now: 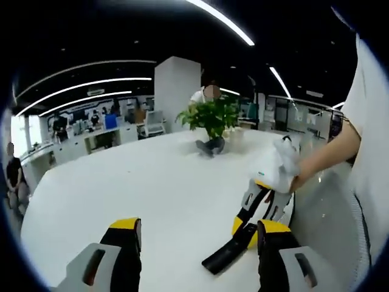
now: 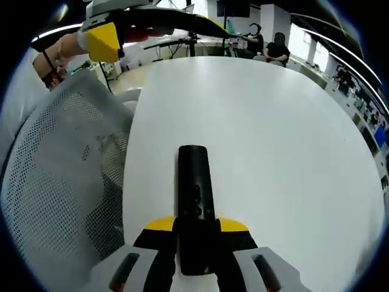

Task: Press the specified remote control buttons in sequence, fully releasing each button before pressing the next.

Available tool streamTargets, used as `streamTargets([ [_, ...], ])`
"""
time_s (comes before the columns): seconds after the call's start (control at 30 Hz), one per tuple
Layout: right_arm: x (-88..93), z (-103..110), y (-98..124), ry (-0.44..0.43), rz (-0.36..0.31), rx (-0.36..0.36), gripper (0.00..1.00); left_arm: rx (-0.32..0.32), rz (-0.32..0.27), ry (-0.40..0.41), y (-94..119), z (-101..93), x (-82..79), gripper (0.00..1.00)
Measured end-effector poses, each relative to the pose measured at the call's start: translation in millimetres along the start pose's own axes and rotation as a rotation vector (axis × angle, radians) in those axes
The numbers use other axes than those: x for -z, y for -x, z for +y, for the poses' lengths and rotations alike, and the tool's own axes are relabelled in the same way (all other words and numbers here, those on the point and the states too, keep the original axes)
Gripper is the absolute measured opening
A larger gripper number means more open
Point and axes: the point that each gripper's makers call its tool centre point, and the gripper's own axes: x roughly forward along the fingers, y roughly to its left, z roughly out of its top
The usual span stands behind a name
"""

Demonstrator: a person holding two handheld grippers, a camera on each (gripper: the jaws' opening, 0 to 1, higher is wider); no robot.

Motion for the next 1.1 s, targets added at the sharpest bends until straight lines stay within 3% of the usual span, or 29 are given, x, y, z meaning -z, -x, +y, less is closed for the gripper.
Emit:
streamTargets([
  [0.7,-2.4,-52.2,7.3,-0.03,0.057,-0.002,0.21,-0.123,-0.146,0.105,30.9,13.9,-14.7,0.94],
  [1.1,-3.6,-90.0,9.0,-0.033,0.09,0.022,0.21,-0.157,-0.175,0.134,37.4,16.8,-17.2,0.96],
])
